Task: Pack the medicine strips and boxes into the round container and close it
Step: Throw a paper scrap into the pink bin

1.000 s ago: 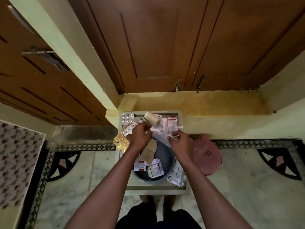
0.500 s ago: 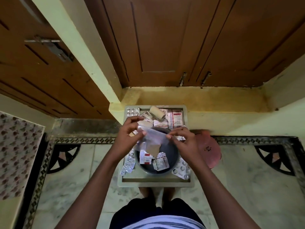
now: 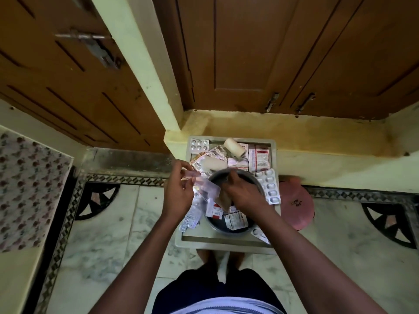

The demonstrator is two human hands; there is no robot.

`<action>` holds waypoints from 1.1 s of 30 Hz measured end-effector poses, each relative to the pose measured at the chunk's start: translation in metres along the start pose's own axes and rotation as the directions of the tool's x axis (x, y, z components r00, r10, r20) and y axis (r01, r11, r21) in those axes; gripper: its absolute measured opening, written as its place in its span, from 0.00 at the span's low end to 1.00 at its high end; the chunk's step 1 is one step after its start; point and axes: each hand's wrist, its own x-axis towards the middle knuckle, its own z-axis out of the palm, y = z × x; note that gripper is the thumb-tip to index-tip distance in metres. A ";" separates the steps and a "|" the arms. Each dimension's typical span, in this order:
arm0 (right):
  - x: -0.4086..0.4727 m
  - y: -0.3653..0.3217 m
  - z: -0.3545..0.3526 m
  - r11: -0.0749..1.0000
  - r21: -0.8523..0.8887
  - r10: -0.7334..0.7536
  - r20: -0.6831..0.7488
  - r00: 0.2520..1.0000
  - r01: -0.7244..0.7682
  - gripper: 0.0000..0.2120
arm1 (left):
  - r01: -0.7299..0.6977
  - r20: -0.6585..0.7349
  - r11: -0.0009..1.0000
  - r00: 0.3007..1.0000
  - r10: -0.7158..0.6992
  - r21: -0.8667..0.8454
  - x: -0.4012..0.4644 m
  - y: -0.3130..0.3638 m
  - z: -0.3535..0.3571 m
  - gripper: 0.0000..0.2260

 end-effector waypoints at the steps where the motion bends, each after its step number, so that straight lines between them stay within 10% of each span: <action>1: 0.000 0.001 0.001 1.000 -0.009 -0.016 -0.020 1.000 0.016 0.24 | -0.021 0.015 0.999 1.000 0.021 0.024 -0.001 -0.003 0.002 0.16; 9: -0.018 0.004 -0.022 0.999 -0.028 0.028 -0.103 0.994 -0.031 0.23 | 0.005 0.029 1.000 1.000 -0.005 -0.022 -0.007 -0.008 0.005 0.16; 14: -0.054 0.010 -0.035 0.947 0.250 0.255 -0.214 0.943 -0.200 0.11 | 0.055 0.021 0.989 0.998 -0.052 -0.141 -0.012 -0.001 0.008 0.22; 19: -0.100 0.035 -0.025 0.646 0.726 0.584 -0.271 0.765 -0.235 0.10 | 0.056 0.068 0.989 0.997 -0.047 -0.134 -0.016 0.030 0.047 0.14; 33: -0.167 0.197 -0.002 0.251 0.963 0.831 -0.164 0.531 -0.095 0.05 | 0.076 0.081 0.992 0.994 -0.068 -0.099 -0.053 0.107 0.212 0.17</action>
